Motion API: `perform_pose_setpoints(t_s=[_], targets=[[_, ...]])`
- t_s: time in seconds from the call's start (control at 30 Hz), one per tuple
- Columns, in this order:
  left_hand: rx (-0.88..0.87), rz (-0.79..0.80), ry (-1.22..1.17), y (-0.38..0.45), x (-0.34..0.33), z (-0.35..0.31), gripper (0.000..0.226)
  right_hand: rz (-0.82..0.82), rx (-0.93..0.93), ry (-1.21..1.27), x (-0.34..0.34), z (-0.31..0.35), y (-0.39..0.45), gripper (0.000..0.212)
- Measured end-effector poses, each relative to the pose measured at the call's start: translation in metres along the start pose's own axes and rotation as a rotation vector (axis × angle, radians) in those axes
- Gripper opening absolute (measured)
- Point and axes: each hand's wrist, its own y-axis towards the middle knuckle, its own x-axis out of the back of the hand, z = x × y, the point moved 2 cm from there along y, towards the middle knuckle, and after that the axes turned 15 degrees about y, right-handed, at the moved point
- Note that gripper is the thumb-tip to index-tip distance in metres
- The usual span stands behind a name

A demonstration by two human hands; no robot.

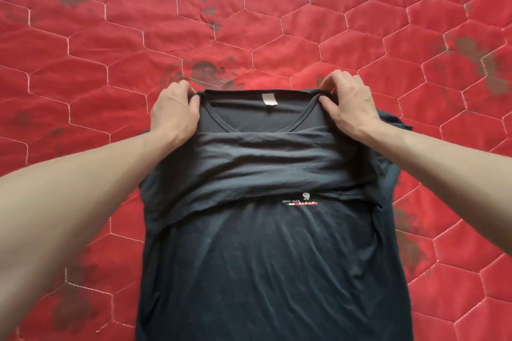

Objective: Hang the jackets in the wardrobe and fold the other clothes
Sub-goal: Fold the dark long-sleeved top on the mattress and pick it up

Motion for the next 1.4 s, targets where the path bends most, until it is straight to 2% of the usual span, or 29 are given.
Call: perform_pose_setpoints(t_s=[0.1, 0.17, 0.23, 0.3, 0.4, 0.47, 0.63, 0.7, 0.8, 0.87, 1.03, 1.13, 1.2, 1.3, 1.33, 1.4], targets=[[0.055, 0.015, 0.043, -0.001, 0.001, -0.004, 0.020, -0.065, -0.047, 0.001, -0.004, 0.007, -0.005, 0.036], [0.001, -0.083, 0.169, -0.015, 0.001, -0.006, 0.030, -0.136, 0.070, -0.075, -0.007, 0.015, -0.023, 0.035], [-0.159, -0.229, 0.249, -0.039, 0.004, -0.008, 0.038, -0.133, 0.227, -0.046, -0.015, 0.023, -0.052, 0.033], [-0.394, -0.291, 0.246, -0.070, -0.001, -0.012, 0.040, -0.047, 0.328, 0.019, -0.030, 0.027, -0.086, 0.038], [-0.611, -0.186, 0.258, -0.123, -0.027, -0.018, 0.048, 0.072, 0.337, -0.018, -0.051, 0.021, -0.138, 0.048], [-0.572, -0.103, 0.327, -0.152, -0.047, -0.011, 0.058, 0.040, 0.244, -0.067, -0.054, 0.005, -0.160, 0.053], [-0.201, -0.061, 0.328, -0.186, -0.062, 0.025, 0.066, -0.149, -0.246, -0.115, -0.030, -0.046, -0.178, 0.060], [-0.113, -0.044, 0.320, -0.195, -0.062, 0.027, 0.066, -0.135, -0.314, -0.095, -0.025, -0.056, -0.183, 0.062], [-0.083, -0.037, 0.341, -0.222, -0.061, 0.025, 0.067, -0.115, -0.287, -0.090, -0.021, -0.059, -0.195, 0.063], [-0.119, -0.035, 0.371, -0.250, -0.064, 0.025, 0.068, -0.099, -0.198, -0.148, -0.022, -0.056, -0.216, 0.061], [-0.565, 0.005, 0.457, -0.337, -0.075, 0.016, 0.068, 0.104, 0.212, -0.263, -0.041, -0.047, -0.300, 0.064], [-0.734, 0.043, 0.480, -0.387, -0.086, 0.017, 0.069, 0.203, 0.309, -0.236, -0.054, -0.053, -0.362, 0.063], [-0.724, 0.056, 0.482, -0.414, -0.093, 0.021, 0.070, 0.193, 0.291, -0.233, -0.057, -0.058, -0.394, 0.063], [-0.618, 0.062, 0.449, -0.445, -0.101, 0.024, 0.070, 0.153, 0.180, -0.219, -0.059, -0.061, -0.423, 0.064], [-0.591, 0.069, 0.433, -0.453, -0.102, 0.024, 0.069, 0.165, 0.179, -0.219, -0.060, -0.061, -0.431, 0.064], [-0.590, 0.081, 0.413, -0.468, -0.102, 0.025, 0.070, 0.266, 0.298, -0.241, -0.064, -0.062, -0.453, 0.064]])
